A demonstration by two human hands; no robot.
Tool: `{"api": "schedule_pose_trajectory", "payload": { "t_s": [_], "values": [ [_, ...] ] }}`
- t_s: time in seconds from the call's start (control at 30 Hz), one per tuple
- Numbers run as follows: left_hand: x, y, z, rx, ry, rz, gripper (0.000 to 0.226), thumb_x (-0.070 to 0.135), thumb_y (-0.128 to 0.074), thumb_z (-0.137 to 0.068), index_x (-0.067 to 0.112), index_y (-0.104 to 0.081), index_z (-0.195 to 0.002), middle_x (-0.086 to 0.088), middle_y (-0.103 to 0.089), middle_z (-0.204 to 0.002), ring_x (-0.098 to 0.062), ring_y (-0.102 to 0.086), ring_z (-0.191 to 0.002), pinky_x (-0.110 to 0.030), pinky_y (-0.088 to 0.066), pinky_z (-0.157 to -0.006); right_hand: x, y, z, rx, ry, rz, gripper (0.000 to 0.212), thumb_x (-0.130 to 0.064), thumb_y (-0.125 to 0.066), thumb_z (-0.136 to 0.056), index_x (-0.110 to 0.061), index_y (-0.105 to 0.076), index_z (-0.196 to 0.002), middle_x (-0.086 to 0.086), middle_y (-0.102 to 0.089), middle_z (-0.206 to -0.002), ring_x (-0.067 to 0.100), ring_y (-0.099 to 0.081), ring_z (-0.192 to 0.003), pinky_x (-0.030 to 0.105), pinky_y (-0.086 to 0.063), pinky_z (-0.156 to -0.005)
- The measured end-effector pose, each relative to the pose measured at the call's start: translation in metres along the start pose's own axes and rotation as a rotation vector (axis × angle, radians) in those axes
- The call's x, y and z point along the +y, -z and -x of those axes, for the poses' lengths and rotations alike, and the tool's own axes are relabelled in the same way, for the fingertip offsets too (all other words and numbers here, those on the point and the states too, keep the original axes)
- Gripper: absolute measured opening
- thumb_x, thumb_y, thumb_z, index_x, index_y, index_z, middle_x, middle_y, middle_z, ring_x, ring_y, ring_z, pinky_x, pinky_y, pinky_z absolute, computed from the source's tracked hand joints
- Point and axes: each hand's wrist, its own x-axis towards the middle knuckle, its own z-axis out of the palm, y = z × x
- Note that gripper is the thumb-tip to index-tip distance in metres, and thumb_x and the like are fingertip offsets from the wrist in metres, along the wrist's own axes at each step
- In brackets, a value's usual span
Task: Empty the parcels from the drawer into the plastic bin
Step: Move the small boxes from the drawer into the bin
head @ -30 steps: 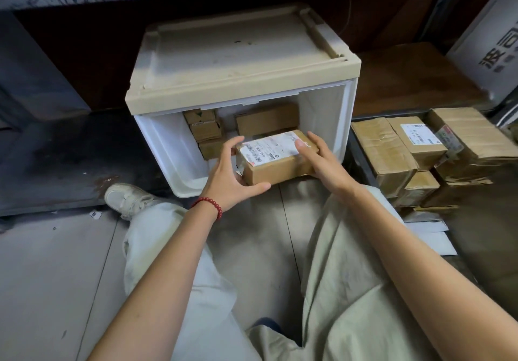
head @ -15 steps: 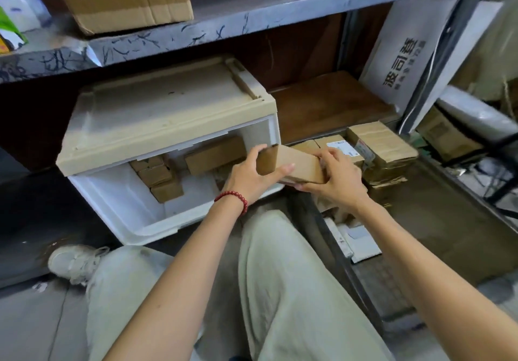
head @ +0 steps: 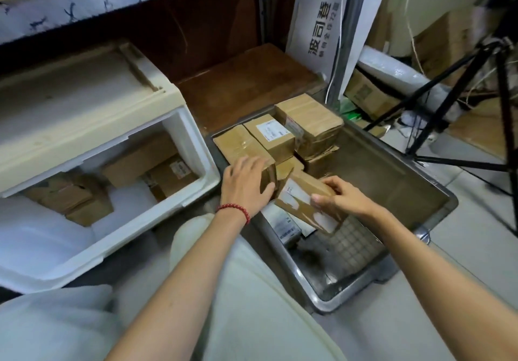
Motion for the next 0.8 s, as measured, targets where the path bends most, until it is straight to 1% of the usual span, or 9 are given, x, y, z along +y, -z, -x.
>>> {"api": "schedule_pose_trajectory", "payload": {
  "t_s": [0.1, 0.17, 0.27, 0.37, 0.43, 0.53, 0.6, 0.7, 0.8],
  "values": [
    [-0.004, -0.012, 0.001, -0.025, 0.006, -0.003, 0.054, 0.042, -0.053, -0.09, 0.029, -0.036, -0.14, 0.006, -0.041, -0.143, -0.015, -0.029, -0.134, -0.036, -0.031, -0.105, 0.025, -0.009, -0.014, -0.049, -0.185, 0.042, 0.076, -0.064, -0.064, -0.061, -0.02, -0.05, -0.121, 0.004, -0.055, -0.121, 0.02, -0.056, -0.107, 0.032, -0.045, -0.091],
    [-0.008, -0.012, -0.001, -0.005, 0.002, -0.01, 0.053, 0.043, -0.052, -0.091, 0.029, -0.037, -0.139, 0.006, -0.041, -0.143, -0.015, -0.03, -0.133, -0.035, -0.03, -0.105, 0.038, -0.021, -0.025, -0.09, -0.271, 0.019, 0.07, -0.062, -0.07, -0.072, -0.015, -0.051, -0.121, 0.006, -0.057, -0.119, 0.022, -0.057, -0.107, 0.034, -0.046, -0.091],
    [-0.018, -0.01, -0.003, 0.005, 0.031, -0.023, 0.053, 0.044, -0.051, -0.091, 0.029, -0.037, -0.14, 0.006, -0.041, -0.143, -0.015, -0.031, -0.134, -0.036, -0.03, -0.105, 0.048, -0.045, -0.041, -0.124, -0.333, -0.029, 0.064, -0.062, -0.063, -0.08, -0.011, -0.056, -0.118, 0.009, -0.061, -0.118, 0.024, -0.06, -0.104, 0.036, -0.049, -0.089],
    [-0.033, -0.011, 0.002, -0.003, 0.11, -0.006, 0.053, 0.043, -0.052, -0.091, 0.027, -0.038, -0.14, 0.004, -0.041, -0.143, -0.017, -0.031, -0.134, -0.037, -0.031, -0.106, 0.043, -0.068, -0.052, -0.067, -0.37, -0.036, 0.062, -0.06, -0.061, -0.083, -0.008, -0.06, -0.116, 0.012, -0.063, -0.117, 0.026, -0.061, -0.102, 0.036, -0.051, -0.084],
    [-0.04, -0.012, 0.005, 0.019, 0.169, 0.017, 0.052, 0.041, -0.053, -0.091, 0.025, -0.04, -0.139, 0.003, -0.043, -0.142, -0.018, -0.034, -0.133, -0.038, -0.032, -0.105, 0.037, -0.083, -0.056, -0.052, -0.373, -0.04, 0.063, -0.057, -0.06, -0.086, -0.009, -0.052, -0.125, 0.012, -0.058, -0.122, 0.028, -0.058, -0.108, 0.036, -0.05, -0.082],
    [-0.046, -0.014, 0.006, 0.047, 0.204, 0.036, 0.051, 0.041, -0.054, -0.091, 0.024, -0.041, -0.138, 0.002, -0.045, -0.14, -0.019, -0.036, -0.132, -0.041, -0.035, -0.105, 0.035, -0.101, -0.059, -0.023, -0.348, -0.083, 0.065, -0.049, -0.06, -0.089, -0.016, -0.033, -0.139, 0.015, -0.051, -0.13, 0.032, -0.056, -0.108, 0.033, -0.049, -0.066],
    [-0.05, -0.015, 0.007, 0.045, 0.222, 0.047, 0.052, 0.042, -0.055, -0.09, 0.025, -0.041, -0.137, 0.002, -0.046, -0.139, -0.019, -0.037, -0.131, -0.042, -0.036, -0.105, 0.039, -0.111, -0.058, 0.018, -0.325, -0.061, 0.058, -0.047, -0.058, -0.091, -0.014, -0.038, -0.135, 0.015, -0.054, -0.13, 0.03, -0.057, -0.1, 0.029, -0.047, -0.057],
    [-0.055, -0.016, 0.011, 0.059, 0.252, 0.061, 0.052, 0.044, -0.056, -0.09, 0.026, -0.042, -0.137, 0.003, -0.046, -0.139, -0.019, -0.037, -0.131, -0.041, -0.036, -0.104, 0.044, -0.121, -0.06, 0.035, -0.269, 0.034, 0.05, -0.043, -0.057, -0.093, -0.013, -0.047, -0.133, 0.012, -0.057, -0.131, 0.03, -0.056, -0.111, 0.033, -0.049, -0.078],
    [-0.061, -0.015, 0.013, 0.082, 0.298, 0.053, 0.053, 0.047, -0.054, -0.09, 0.026, -0.041, -0.137, 0.003, -0.046, -0.139, -0.019, -0.037, -0.13, -0.041, -0.035, -0.104, 0.041, -0.128, -0.063, 0.058, -0.25, 0.084, 0.05, -0.042, -0.055, -0.095, -0.014, -0.049, -0.136, 0.012, -0.058, -0.133, 0.031, -0.053, -0.12, 0.035, -0.041, -0.097]
  ]
}}
